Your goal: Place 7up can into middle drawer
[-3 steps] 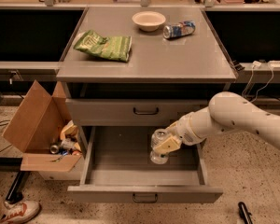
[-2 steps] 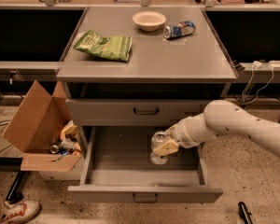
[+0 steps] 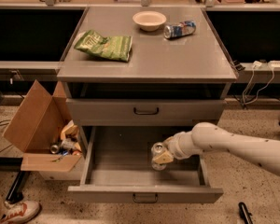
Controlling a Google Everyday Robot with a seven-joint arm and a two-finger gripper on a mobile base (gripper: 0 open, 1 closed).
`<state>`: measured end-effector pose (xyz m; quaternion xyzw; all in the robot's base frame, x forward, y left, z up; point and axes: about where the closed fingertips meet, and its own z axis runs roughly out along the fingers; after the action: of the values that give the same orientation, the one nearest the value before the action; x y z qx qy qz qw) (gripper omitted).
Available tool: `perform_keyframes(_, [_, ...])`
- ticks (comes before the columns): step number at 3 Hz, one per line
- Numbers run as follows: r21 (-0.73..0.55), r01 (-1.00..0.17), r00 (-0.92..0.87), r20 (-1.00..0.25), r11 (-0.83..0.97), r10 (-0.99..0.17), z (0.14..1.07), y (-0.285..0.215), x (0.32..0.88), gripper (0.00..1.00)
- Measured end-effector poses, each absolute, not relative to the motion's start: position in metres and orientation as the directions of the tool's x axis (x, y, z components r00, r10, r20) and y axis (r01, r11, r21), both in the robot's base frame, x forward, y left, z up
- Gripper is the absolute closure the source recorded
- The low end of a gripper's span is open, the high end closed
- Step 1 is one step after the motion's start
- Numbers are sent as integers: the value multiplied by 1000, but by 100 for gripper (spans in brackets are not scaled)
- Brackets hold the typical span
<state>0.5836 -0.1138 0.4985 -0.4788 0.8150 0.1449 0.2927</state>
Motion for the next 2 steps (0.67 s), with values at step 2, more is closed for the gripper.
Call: perform_keyframes(2, [-93, -870, -327, -626, 484, -708, 427, -118, 594, 100])
